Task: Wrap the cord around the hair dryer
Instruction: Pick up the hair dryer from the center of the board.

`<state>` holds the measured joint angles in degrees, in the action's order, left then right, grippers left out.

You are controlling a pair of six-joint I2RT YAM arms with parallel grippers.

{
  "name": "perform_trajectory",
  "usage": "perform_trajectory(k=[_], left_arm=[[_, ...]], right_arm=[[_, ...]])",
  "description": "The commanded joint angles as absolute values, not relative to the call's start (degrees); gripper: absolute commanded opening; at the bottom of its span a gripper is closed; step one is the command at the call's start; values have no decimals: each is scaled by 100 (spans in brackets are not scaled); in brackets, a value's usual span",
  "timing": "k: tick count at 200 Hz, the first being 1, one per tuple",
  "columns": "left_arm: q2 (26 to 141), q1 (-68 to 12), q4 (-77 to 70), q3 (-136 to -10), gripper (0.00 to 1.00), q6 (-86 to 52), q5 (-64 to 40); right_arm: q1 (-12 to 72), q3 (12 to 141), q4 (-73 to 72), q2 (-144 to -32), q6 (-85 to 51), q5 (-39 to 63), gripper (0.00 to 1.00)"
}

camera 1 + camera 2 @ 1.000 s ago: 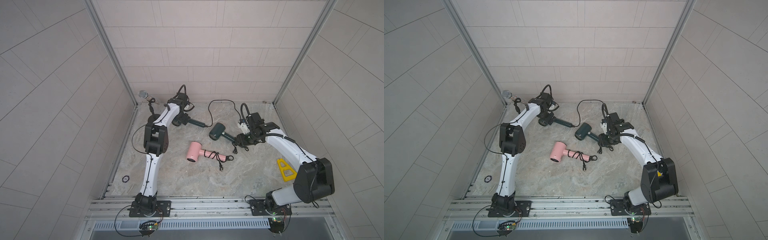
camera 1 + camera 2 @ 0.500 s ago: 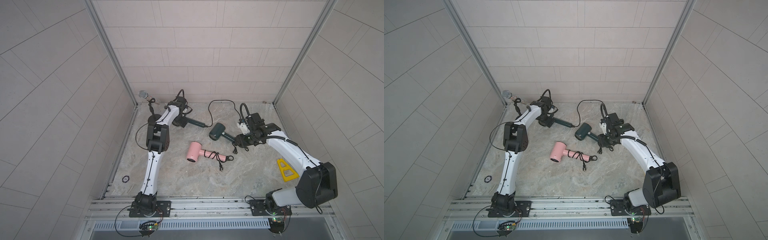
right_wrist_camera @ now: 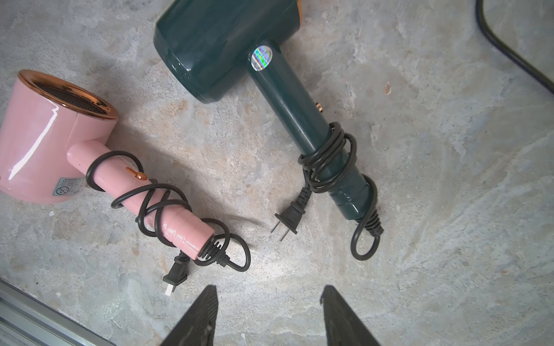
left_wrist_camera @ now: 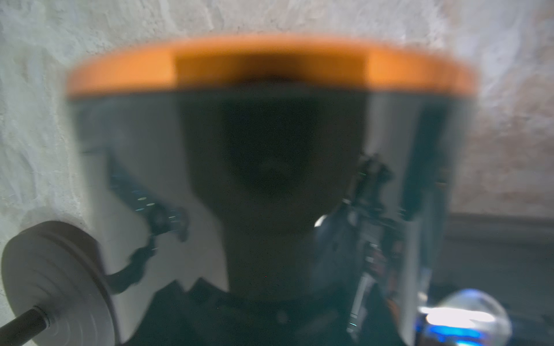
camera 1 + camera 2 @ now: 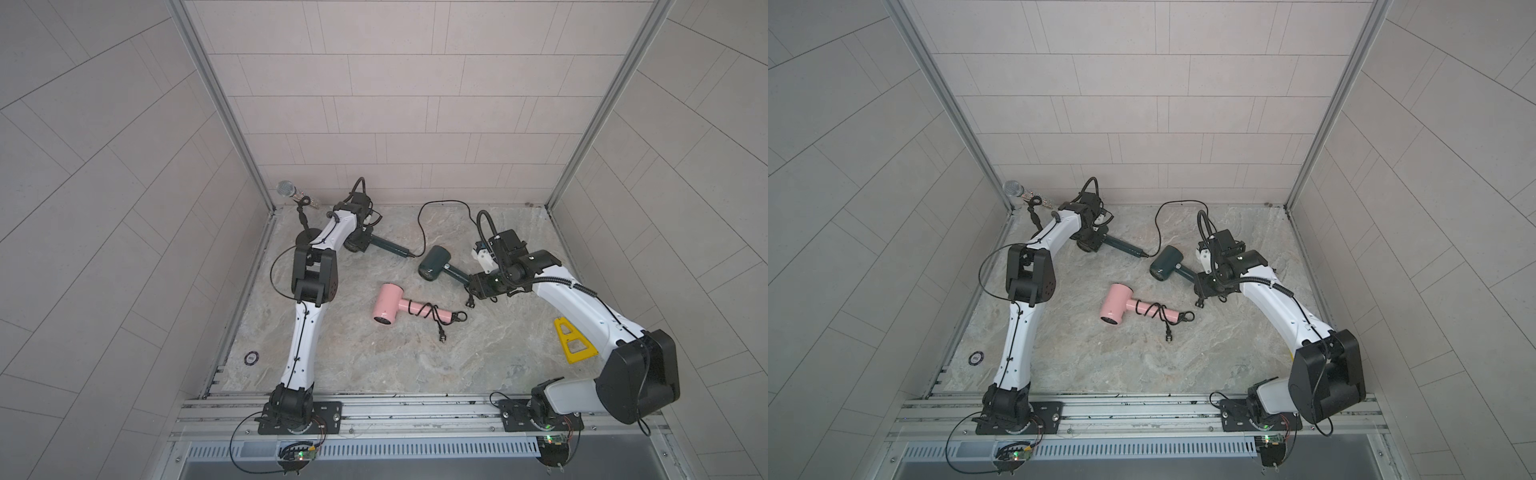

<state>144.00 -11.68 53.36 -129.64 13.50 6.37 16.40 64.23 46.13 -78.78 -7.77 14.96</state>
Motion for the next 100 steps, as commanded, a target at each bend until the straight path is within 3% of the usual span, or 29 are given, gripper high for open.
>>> perform_trajectory(k=[1, 44, 87, 100], left_arm=[[14552, -1115, 5415, -13033, 59, 1290, 729], [14378, -1105, 5588, -13040, 36, 1253, 889], [13640, -1098, 6039, -13383, 1, 852, 939], [13357, -1100, 6239, -13539, 0, 688, 738]], right_arm=[[1669, 6407, 4713, -7761, -785, 1405, 58], [1657, 6419, 4637, -7778, -759, 1371, 58], [1457, 6898, 4135, -8102, -508, 1617, 58], [1415, 7252, 4091, -8277, -310, 1652, 58]])
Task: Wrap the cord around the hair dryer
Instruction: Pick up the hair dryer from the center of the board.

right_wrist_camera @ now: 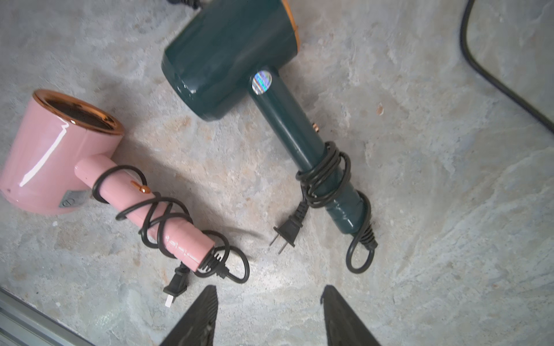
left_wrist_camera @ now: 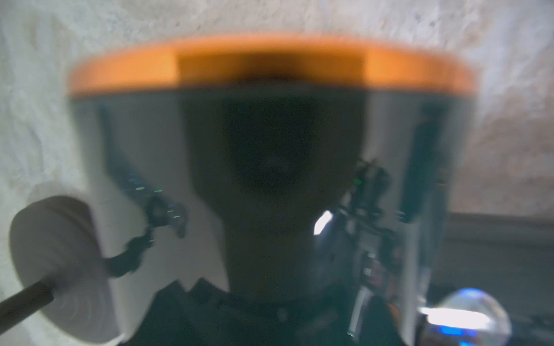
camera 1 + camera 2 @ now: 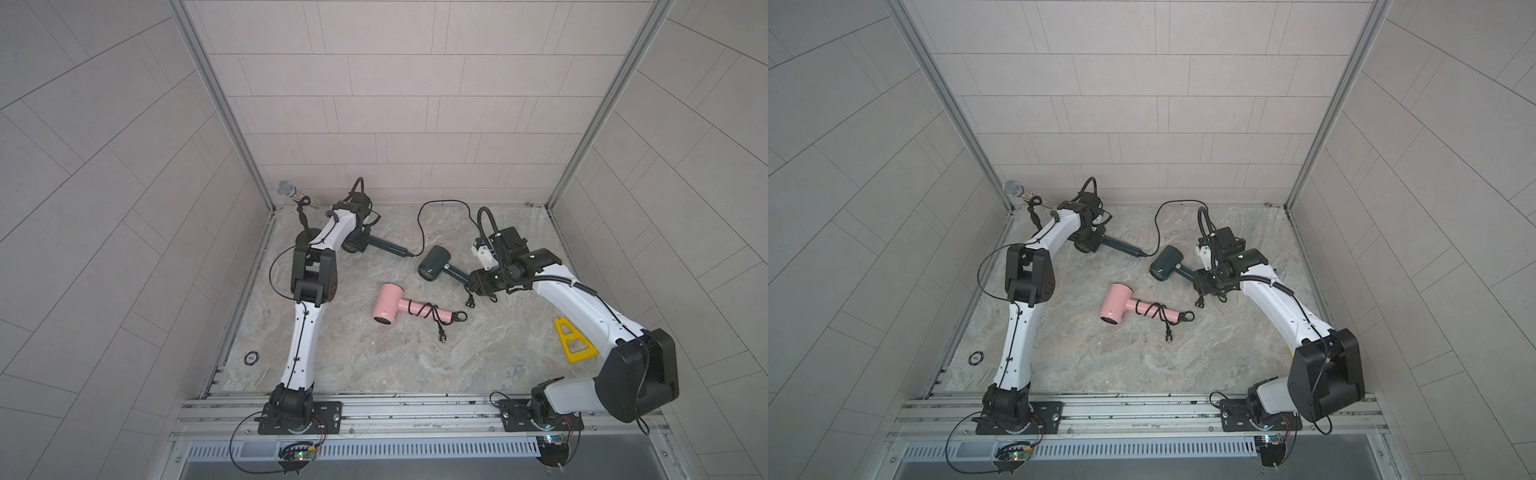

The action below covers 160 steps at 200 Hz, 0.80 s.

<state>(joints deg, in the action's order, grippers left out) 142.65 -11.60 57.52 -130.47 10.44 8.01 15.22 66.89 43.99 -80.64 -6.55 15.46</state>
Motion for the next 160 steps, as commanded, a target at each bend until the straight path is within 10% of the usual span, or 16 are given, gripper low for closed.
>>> perform_trajectory(k=[1, 160], left_arm=[[13332, -1104, 6244, -13542, 0, 678, 720], [11358, -932, 6892, -13423, 0, -396, -903]], right_arm=[[1415, 7274, 4089, -8292, -291, 1652, 58], [-111, 9457, 3636, -11574, 1521, 1028, 57]])
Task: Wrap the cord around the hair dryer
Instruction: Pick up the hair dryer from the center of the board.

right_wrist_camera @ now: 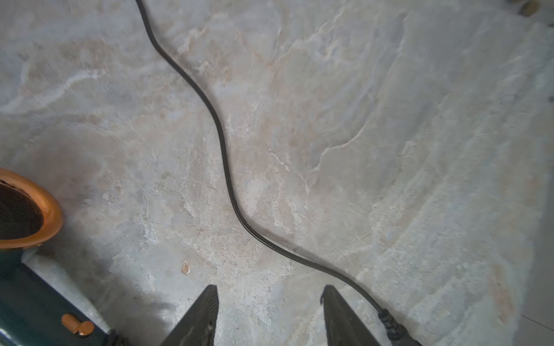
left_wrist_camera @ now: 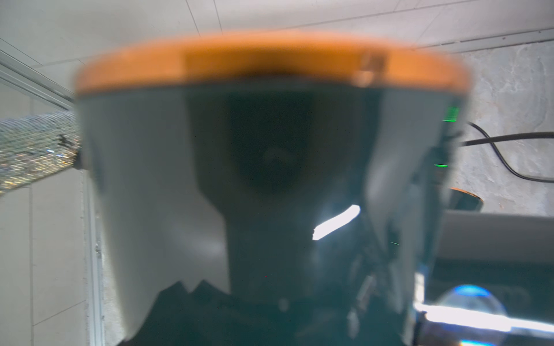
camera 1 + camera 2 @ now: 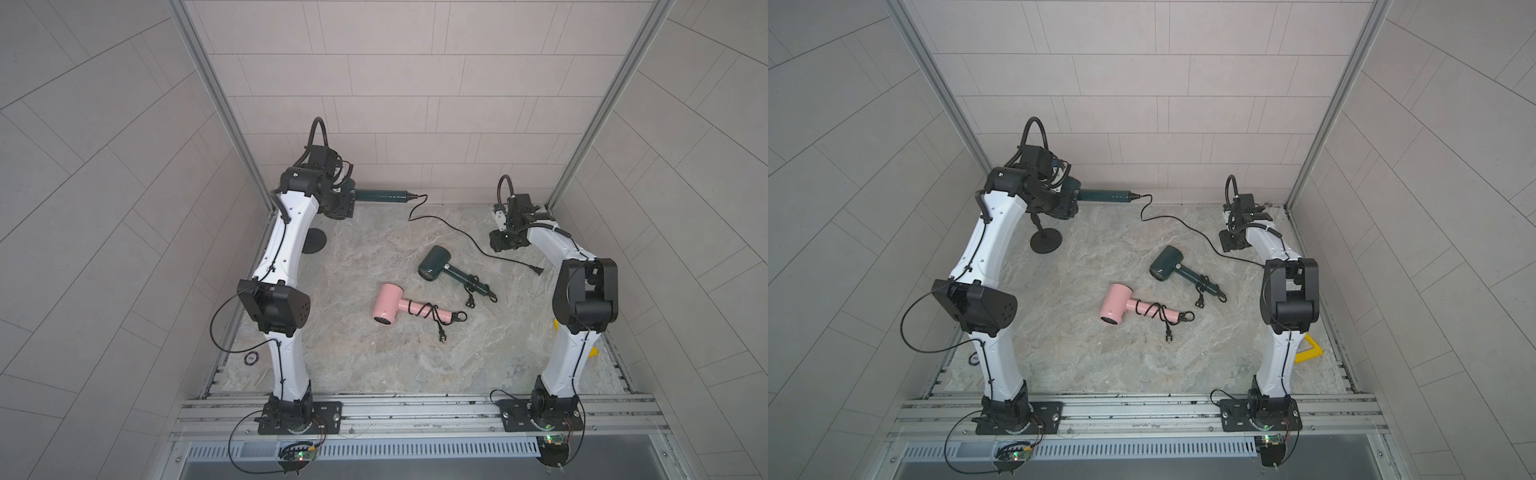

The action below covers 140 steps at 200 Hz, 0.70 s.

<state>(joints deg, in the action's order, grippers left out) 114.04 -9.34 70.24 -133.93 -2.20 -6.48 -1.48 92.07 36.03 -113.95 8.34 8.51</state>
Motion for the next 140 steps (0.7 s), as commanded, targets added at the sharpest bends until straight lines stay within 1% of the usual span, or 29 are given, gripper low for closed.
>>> perform_trajectory(k=[1, 45, 110, 140], left_arm=[[11361, -932, 6891, -13422, 0, -396, -904], [11429, -927, 6807, -13429, 0, -418, -1107], [11469, -925, 6761, -13409, 0, -434, -1314], [11452, -927, 6718, -13377, 0, -458, -1447]], right_arm=[[-113, 9461, 3638, -11592, 1543, 1028, 57], [-90, 10066, 3841, -12354, 1870, 1334, 57], [43, 10746, 4127, -13116, 1950, 1189, 55], [52, 11090, 4588, -13398, 1999, 1029, 50]])
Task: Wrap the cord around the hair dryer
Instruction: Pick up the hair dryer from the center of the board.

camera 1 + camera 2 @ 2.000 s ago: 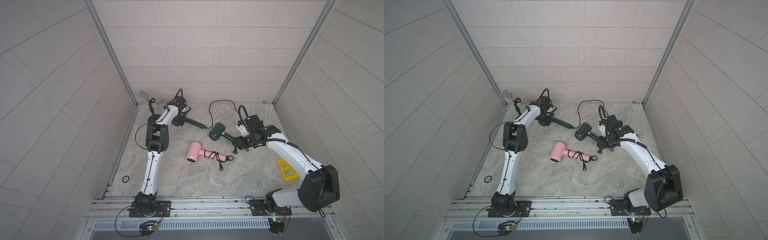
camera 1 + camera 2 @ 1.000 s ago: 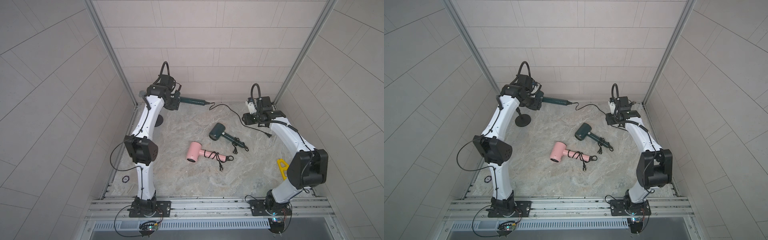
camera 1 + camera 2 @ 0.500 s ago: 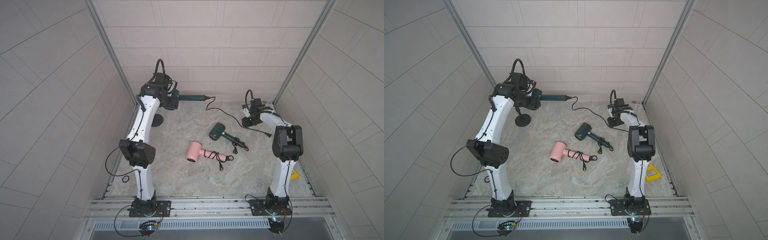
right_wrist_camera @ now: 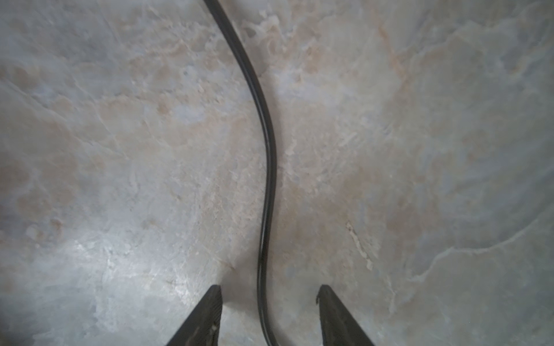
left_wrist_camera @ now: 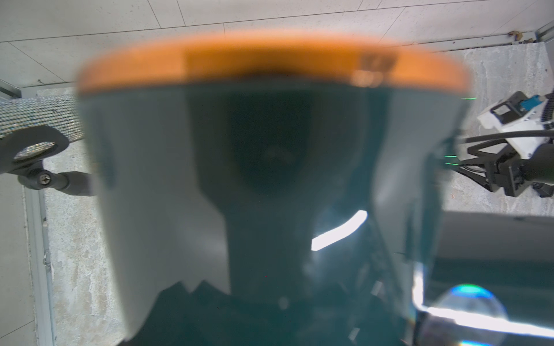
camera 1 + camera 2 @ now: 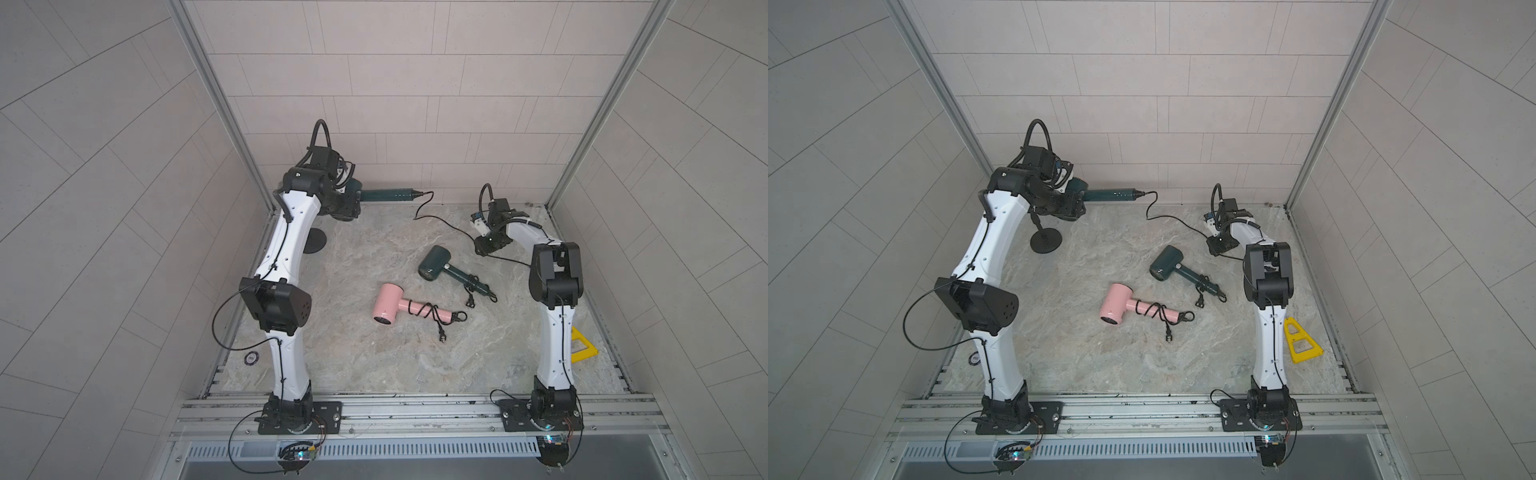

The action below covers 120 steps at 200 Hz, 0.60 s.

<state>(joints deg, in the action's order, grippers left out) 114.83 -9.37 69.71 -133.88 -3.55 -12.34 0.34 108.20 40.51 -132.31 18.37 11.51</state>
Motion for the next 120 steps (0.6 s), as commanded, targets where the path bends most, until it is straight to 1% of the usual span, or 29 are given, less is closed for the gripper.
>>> perform_trajectory(k=[1, 48, 73, 87, 101, 113, 120], left_arm=[[11448, -929, 6716, -13373, 0, -462, -1453], [11393, -931, 6636, -13315, 0, -502, -1507], [11356, -931, 6611, -13236, 0, -510, -1492], [11331, -929, 6577, -13186, 0, -510, -1494], [11304, -929, 6540, -13140, 0, -529, -1511], [11265, -926, 6492, -13097, 0, -552, -1567], [11233, -932, 6440, -13046, 0, -575, -1652]], right_arm=[[53, 11091, 4606, -13414, 2006, 1024, 49], [44, 11152, 5052, -13615, 2101, 932, 30], [52, 11034, 5064, -13572, 2090, 897, 23], [46, 10986, 5049, -13530, 2069, 895, 12], [42, 10960, 5045, -13499, 2026, 942, 9], [25, 10967, 5045, -13453, 1980, 1016, 0], [12, 10964, 5022, -13427, 1939, 1064, 0]])
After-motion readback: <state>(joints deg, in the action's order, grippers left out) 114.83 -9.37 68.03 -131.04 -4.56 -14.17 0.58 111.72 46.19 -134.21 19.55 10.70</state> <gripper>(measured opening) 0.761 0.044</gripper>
